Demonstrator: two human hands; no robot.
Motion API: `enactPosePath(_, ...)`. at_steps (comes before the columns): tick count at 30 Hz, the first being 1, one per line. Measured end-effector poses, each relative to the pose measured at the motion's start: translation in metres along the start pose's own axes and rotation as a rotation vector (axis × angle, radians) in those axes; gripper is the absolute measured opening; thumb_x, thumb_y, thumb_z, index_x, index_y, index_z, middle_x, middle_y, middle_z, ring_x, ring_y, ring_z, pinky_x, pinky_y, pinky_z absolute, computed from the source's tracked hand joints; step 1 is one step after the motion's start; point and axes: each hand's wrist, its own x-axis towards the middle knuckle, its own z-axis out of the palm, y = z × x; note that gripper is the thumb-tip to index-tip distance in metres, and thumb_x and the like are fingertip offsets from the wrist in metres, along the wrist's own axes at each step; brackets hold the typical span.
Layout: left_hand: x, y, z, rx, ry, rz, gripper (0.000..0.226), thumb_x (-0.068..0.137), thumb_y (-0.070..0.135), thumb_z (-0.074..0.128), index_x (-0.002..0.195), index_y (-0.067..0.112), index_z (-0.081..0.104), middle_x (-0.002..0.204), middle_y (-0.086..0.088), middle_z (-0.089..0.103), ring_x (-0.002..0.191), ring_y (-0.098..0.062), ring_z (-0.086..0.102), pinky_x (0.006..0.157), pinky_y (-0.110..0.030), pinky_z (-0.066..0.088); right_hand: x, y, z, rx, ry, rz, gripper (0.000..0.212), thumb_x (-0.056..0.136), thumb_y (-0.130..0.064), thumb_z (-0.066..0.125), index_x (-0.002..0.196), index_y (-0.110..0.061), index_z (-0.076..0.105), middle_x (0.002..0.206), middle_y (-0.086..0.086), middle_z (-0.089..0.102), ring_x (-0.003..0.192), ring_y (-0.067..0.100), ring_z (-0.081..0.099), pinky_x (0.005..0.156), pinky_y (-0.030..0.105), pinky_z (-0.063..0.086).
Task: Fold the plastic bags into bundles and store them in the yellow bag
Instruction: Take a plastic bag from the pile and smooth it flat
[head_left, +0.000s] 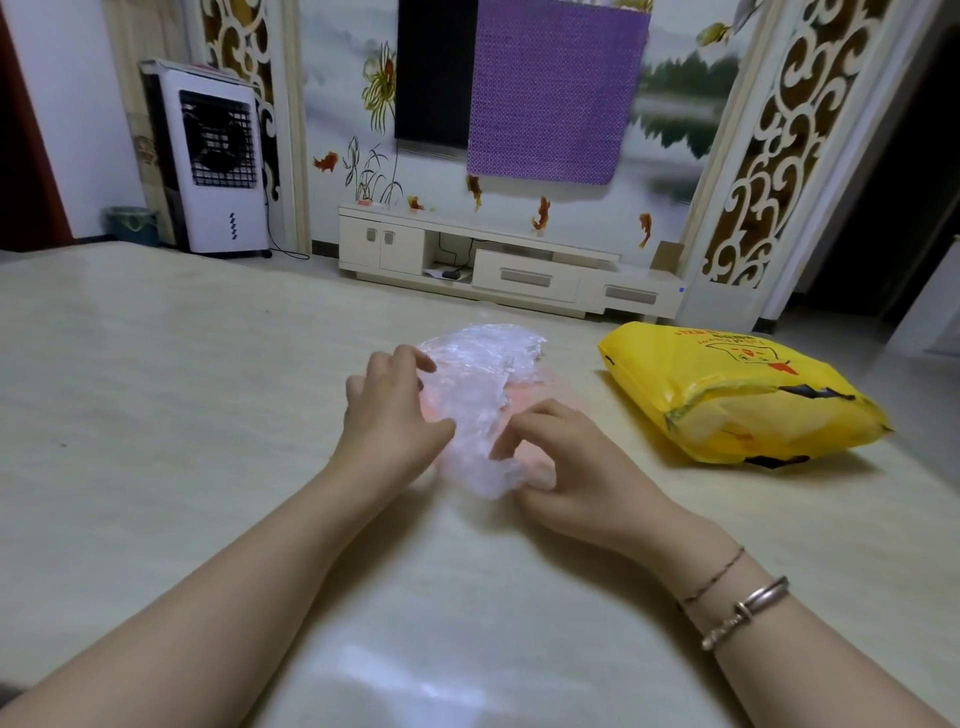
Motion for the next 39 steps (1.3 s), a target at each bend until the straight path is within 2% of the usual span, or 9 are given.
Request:
enactPosePath(4,0.0,0.004,-0.001,-0.323,-0.232,0.046,0.016,0.081,0.003,0.063,0.084,0.019,0.063,0.08,0.003,0.064,0.072,-0.009,0.057,0.059,-0.023,0.047,-0.001,-0.001,0.001,0.07,-0.025,0.136,0.012,0.076,-0.02,0.057,0.087,-0.02,0.061,0.084,-0.012,0.055,0.084,0.006,0.052,0.077,0.022,0.041)
enactPosePath(6,0.0,0.003,0.002,-0.302,-0.372,-0.02,0.01,0.089,0.011,0.061,0.082,0.018,0.064,0.072,0.004,0.066,0.071,-0.014,0.06,0.066,-0.029,0.047,0.0,-0.002,0.001,0.137,-0.007,0.175,0.004,0.083,-0.021,0.058,0.082,-0.017,0.06,0.08,-0.009,0.056,0.081,0.004,0.051,0.072,0.017,0.039)
enactPosePath(11,0.002,0.011,0.002,-0.215,-0.347,-0.12,0.042,0.1,0.047,0.037,0.093,0.015,0.063,0.08,-0.001,0.059,0.063,-0.014,0.052,0.069,-0.027,0.043,0.013,0.004,0.011,0.319,0.11,0.328,0.025,0.091,-0.016,0.06,0.068,-0.01,0.058,0.064,-0.005,0.055,0.062,0.002,0.049,0.06,0.019,0.037)
enactPosePath(14,0.003,0.008,0.004,-0.205,-0.347,-0.145,0.046,0.09,0.059,0.05,0.097,0.014,0.06,0.087,-0.002,0.063,0.071,-0.014,0.056,0.073,-0.03,0.046,0.02,0.009,0.017,0.371,0.172,0.447,0.025,0.089,-0.019,0.064,0.065,-0.012,0.06,0.061,-0.005,0.061,0.058,0.005,0.056,0.062,0.025,0.044)
enactPosePath(19,0.006,0.003,0.008,-0.094,-0.343,-0.176,0.033,0.083,0.025,0.069,0.112,0.017,0.055,0.098,-0.003,0.067,0.071,-0.013,0.057,0.055,-0.024,0.037,0.023,0.016,0.02,0.205,0.207,0.56,0.024,0.08,-0.02,0.071,0.07,-0.014,0.05,0.064,0.001,0.059,0.059,0.015,0.058,0.058,0.027,0.04)
enactPosePath(23,0.009,0.004,0.009,-0.105,-0.317,-0.205,0.038,0.083,0.021,0.069,0.117,0.016,0.054,0.106,-0.01,0.066,0.068,-0.015,0.054,0.053,-0.025,0.036,0.023,0.008,0.014,0.242,0.28,0.338,0.012,0.075,-0.014,0.06,0.08,-0.018,0.051,0.08,-0.008,0.056,0.077,0.008,0.05,0.068,0.017,0.036)
enactPosePath(27,0.009,0.003,0.007,-0.126,-0.308,-0.228,0.045,0.084,0.022,0.067,0.124,0.015,0.049,0.108,-0.012,0.067,0.068,-0.018,0.056,0.053,-0.026,0.037,0.016,-0.002,0.015,0.237,0.034,0.242,0.03,0.072,-0.018,0.057,0.102,-0.025,0.056,0.104,-0.012,0.058,0.106,0.008,0.05,0.088,0.02,0.041)
enactPosePath(35,0.009,0.003,0.0,-0.227,-0.334,-0.31,0.067,0.084,0.027,0.068,0.141,0.014,0.036,0.085,-0.009,0.062,0.065,-0.016,0.06,0.057,-0.026,0.042,0.015,-0.001,0.022,0.124,-0.067,0.22,0.029,0.074,-0.014,0.053,0.102,-0.022,0.052,0.097,-0.003,0.061,0.09,0.016,0.055,0.08,0.039,0.047)
enactPosePath(39,0.009,0.0,-0.006,-0.327,-0.337,-0.337,0.061,0.082,0.028,0.073,0.135,0.016,0.046,0.104,-0.012,0.066,0.064,-0.015,0.062,0.058,-0.024,0.046,0.015,0.001,0.021,0.099,-0.009,0.217,0.019,0.079,-0.011,0.054,0.094,-0.021,0.059,0.092,0.0,0.063,0.09,0.017,0.056,0.082,0.038,0.046)
